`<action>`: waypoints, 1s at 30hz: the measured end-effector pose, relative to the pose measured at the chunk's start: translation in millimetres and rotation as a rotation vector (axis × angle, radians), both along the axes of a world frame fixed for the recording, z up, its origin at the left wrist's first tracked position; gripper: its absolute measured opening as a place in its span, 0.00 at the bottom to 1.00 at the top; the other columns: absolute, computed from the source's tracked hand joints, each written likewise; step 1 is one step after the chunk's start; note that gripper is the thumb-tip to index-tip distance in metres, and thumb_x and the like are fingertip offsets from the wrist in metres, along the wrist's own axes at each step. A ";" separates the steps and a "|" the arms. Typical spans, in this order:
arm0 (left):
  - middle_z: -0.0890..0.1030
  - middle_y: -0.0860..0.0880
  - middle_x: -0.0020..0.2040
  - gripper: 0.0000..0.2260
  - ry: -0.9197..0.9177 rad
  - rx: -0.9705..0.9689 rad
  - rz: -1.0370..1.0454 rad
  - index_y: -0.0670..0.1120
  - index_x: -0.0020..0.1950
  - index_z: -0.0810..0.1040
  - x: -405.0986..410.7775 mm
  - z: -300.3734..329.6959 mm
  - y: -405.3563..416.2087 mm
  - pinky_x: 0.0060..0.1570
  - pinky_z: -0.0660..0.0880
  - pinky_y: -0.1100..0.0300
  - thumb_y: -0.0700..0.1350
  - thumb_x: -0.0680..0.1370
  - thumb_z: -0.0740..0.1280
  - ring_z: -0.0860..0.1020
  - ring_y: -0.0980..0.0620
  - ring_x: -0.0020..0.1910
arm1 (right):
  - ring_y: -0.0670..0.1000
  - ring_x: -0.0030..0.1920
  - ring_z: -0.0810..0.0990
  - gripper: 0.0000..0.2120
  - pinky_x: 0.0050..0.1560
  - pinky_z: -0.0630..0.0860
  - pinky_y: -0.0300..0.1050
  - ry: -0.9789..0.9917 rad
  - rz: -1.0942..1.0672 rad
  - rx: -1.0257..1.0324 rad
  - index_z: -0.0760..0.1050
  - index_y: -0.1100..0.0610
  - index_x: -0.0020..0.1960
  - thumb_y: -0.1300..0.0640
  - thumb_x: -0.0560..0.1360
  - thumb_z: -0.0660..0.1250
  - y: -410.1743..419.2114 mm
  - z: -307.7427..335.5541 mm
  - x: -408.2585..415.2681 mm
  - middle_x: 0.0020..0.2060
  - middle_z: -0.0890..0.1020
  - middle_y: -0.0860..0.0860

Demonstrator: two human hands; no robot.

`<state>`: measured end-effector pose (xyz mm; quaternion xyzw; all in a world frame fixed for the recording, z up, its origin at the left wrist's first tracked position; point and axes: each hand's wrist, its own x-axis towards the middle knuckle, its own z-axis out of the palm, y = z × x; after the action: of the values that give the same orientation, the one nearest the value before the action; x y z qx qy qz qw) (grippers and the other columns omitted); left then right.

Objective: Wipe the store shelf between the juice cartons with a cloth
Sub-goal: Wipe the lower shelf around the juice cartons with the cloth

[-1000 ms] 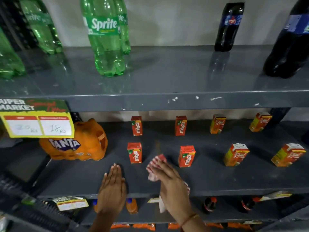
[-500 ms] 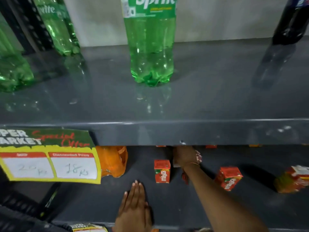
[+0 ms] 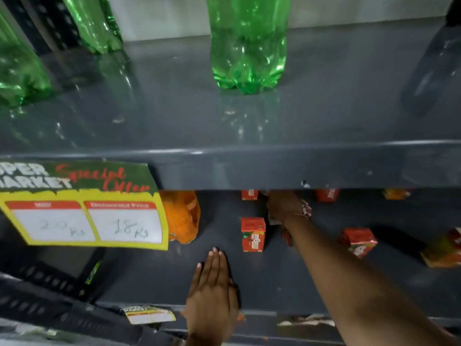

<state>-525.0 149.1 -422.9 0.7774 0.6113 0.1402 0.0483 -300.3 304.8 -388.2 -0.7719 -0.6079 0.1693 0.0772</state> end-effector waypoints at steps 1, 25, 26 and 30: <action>0.72 0.43 0.70 0.27 0.020 -0.012 -0.002 0.39 0.69 0.70 -0.3 -0.7 -0.5 0.72 0.63 0.51 0.48 0.73 0.53 0.69 0.48 0.70 | 0.59 0.70 0.69 0.24 0.69 0.68 0.51 -0.021 0.043 0.116 0.71 0.56 0.69 0.63 0.74 0.65 -0.2 -2.0 1.1 0.70 0.72 0.57; 0.59 0.44 0.77 0.28 0.101 -0.007 -0.039 0.41 0.76 0.56 -4.1 -12.5 -6.1 0.76 0.49 0.54 0.50 0.78 0.44 0.56 0.49 0.76 | 0.55 0.77 0.57 0.30 0.75 0.61 0.52 -0.026 0.175 0.266 0.64 0.51 0.75 0.66 0.74 0.61 -159.6 -29.6 -18.2 0.76 0.64 0.51; 0.58 0.44 0.77 0.27 0.100 -0.020 -0.044 0.41 0.76 0.54 -4.4 -11.8 -6.3 0.76 0.48 0.54 0.50 0.79 0.44 0.54 0.49 0.76 | 0.55 0.77 0.57 0.31 0.75 0.61 0.51 -0.017 0.192 0.257 0.64 0.50 0.75 0.67 0.74 0.62 -169.1 -29.2 -18.7 0.76 0.64 0.51; 0.51 0.45 0.79 0.25 0.093 -0.105 -0.044 0.42 0.77 0.48 -5.1 -8.3 -4.8 0.76 0.44 0.55 0.49 0.82 0.46 0.48 0.50 0.77 | 0.53 0.75 0.62 0.32 0.74 0.62 0.47 0.045 0.247 0.228 0.67 0.47 0.73 0.68 0.73 0.63 -210.6 -17.9 -24.0 0.75 0.67 0.48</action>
<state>-530.1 144.3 -431.2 0.7929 0.6019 0.0706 0.0637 -324.3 94.2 -406.1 -0.6737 -0.7114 0.1245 0.1568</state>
